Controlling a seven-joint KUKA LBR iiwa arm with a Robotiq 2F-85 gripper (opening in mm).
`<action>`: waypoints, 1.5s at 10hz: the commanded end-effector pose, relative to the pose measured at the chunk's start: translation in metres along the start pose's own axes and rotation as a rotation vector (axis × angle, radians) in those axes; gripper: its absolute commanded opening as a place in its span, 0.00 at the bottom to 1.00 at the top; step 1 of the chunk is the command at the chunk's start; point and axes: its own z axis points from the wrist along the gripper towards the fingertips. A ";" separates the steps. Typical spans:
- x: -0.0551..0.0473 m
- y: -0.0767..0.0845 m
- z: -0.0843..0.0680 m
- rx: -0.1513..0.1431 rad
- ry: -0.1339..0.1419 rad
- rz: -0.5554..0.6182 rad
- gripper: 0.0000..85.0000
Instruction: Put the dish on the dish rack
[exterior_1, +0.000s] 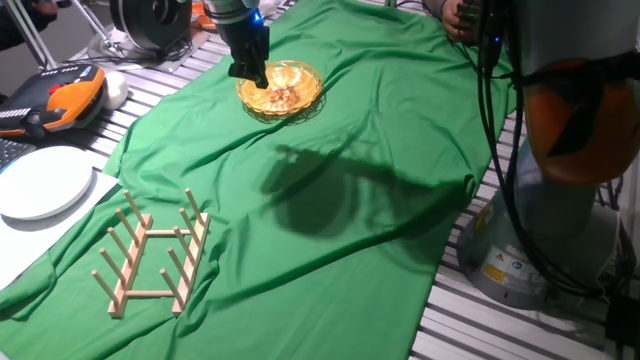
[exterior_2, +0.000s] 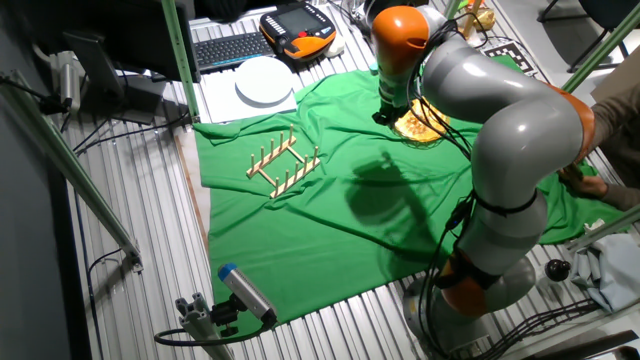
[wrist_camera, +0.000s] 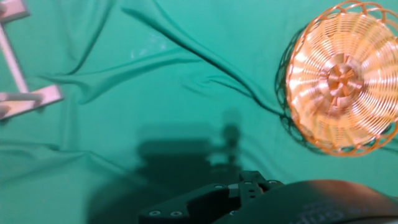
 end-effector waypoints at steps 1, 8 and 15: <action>-0.002 -0.011 0.009 -0.002 -0.005 -0.016 0.00; -0.032 -0.042 0.073 0.077 -0.062 -0.037 0.60; -0.062 -0.059 0.117 0.053 -0.092 -0.076 0.60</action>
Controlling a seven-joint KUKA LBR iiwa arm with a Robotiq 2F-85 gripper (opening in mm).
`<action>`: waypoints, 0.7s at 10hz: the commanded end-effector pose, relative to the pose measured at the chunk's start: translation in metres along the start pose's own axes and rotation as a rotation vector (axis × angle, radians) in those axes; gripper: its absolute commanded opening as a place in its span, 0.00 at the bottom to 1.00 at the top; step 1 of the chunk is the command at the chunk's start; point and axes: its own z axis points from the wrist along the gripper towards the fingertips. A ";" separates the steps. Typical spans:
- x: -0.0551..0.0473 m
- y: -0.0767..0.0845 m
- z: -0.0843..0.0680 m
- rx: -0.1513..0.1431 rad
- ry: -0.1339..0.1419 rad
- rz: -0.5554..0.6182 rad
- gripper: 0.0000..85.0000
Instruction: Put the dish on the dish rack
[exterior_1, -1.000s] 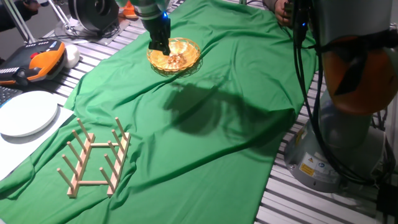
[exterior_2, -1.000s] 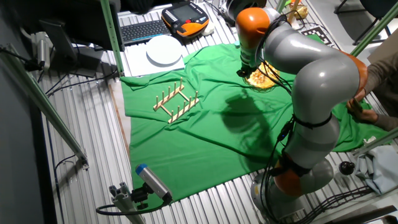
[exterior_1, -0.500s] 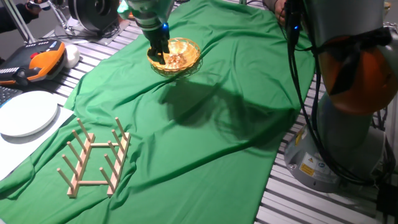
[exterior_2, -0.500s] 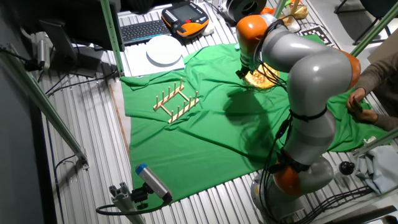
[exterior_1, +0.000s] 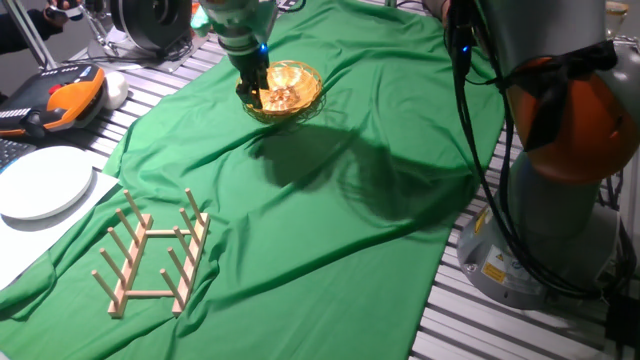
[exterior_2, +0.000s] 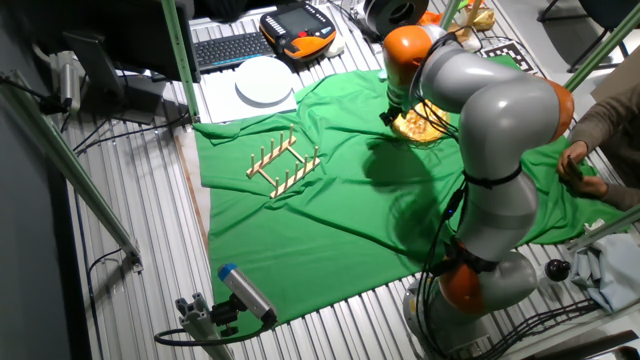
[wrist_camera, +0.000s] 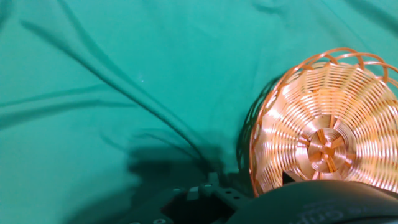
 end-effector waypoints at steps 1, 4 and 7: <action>-0.001 -0.001 0.006 -0.001 -0.005 -0.004 0.60; -0.005 -0.013 0.024 -0.022 -0.016 -0.022 0.60; -0.005 -0.020 0.035 -0.015 -0.033 -0.033 0.60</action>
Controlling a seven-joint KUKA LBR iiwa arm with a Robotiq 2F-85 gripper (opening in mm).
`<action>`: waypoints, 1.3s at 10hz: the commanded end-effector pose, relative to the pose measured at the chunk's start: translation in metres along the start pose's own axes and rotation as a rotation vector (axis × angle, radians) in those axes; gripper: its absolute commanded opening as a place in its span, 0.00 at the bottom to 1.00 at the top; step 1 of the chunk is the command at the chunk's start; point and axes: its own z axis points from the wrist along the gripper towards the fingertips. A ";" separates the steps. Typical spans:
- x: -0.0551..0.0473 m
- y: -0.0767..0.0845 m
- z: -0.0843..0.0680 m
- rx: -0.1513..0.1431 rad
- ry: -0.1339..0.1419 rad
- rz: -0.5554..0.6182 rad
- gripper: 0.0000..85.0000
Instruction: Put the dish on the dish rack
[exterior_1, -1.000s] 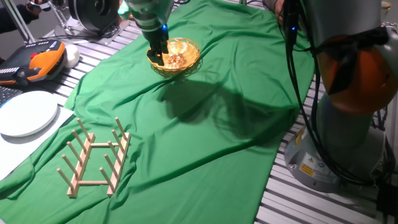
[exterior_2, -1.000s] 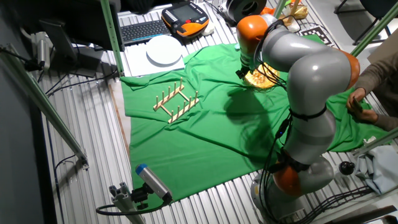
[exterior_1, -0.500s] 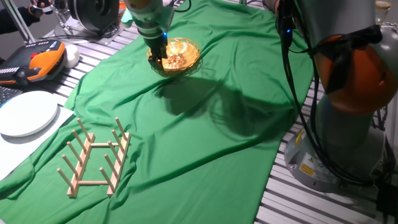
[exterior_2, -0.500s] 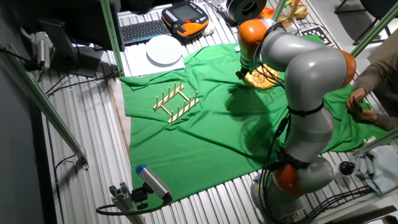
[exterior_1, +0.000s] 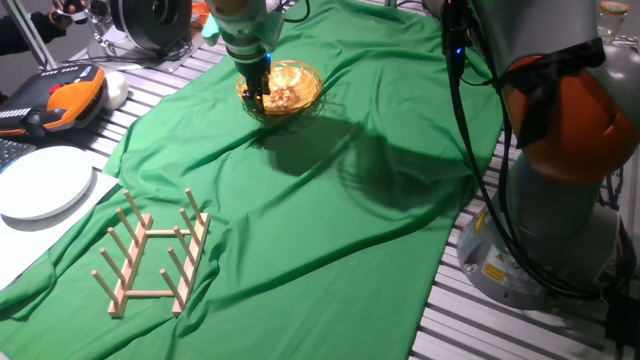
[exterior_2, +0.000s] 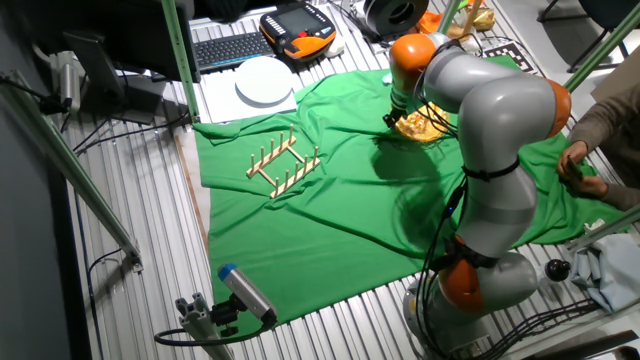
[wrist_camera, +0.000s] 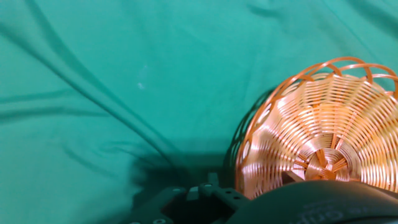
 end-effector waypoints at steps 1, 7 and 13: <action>0.001 -0.001 0.004 0.007 -0.010 -0.004 0.60; 0.006 -0.001 0.023 0.006 -0.047 -0.017 0.60; 0.011 -0.011 0.026 -0.033 -0.052 -0.105 0.00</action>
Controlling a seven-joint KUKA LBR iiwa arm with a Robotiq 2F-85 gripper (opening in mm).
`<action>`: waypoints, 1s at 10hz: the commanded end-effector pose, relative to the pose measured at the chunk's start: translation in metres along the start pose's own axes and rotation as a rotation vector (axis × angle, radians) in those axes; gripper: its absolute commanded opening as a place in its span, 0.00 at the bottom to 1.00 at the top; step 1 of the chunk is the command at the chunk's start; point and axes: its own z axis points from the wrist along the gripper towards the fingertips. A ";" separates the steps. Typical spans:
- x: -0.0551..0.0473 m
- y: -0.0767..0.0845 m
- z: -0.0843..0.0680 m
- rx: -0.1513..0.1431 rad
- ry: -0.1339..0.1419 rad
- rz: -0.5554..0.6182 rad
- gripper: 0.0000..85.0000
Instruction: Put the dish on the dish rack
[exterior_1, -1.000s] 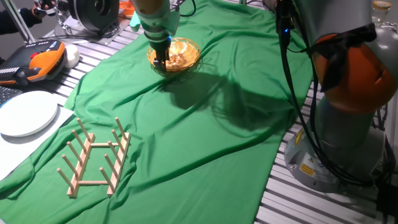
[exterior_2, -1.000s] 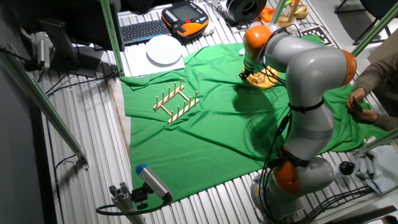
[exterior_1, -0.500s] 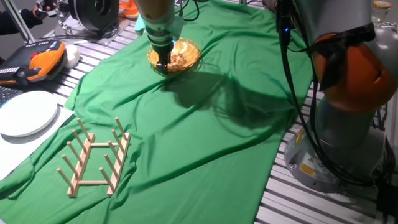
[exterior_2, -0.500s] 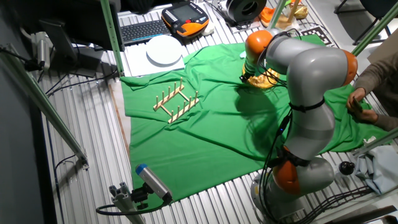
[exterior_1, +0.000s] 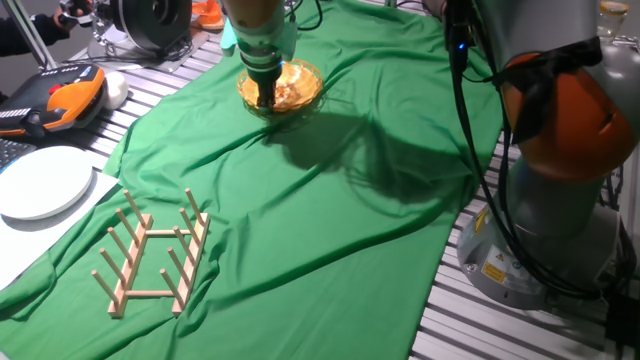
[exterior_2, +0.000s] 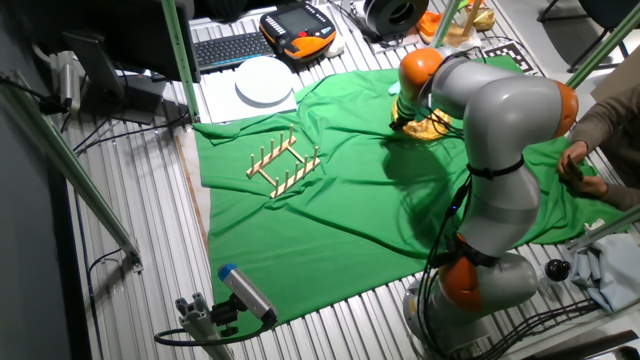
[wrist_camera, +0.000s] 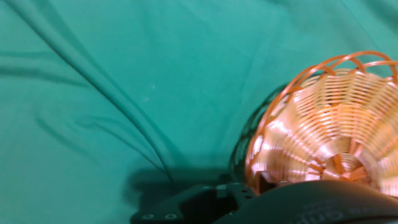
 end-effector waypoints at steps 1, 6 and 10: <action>-0.001 0.000 -0.003 -0.002 0.003 -0.006 0.00; -0.004 -0.007 -0.071 -0.066 0.062 -0.001 0.00; -0.008 0.003 -0.122 -0.101 0.092 0.051 0.00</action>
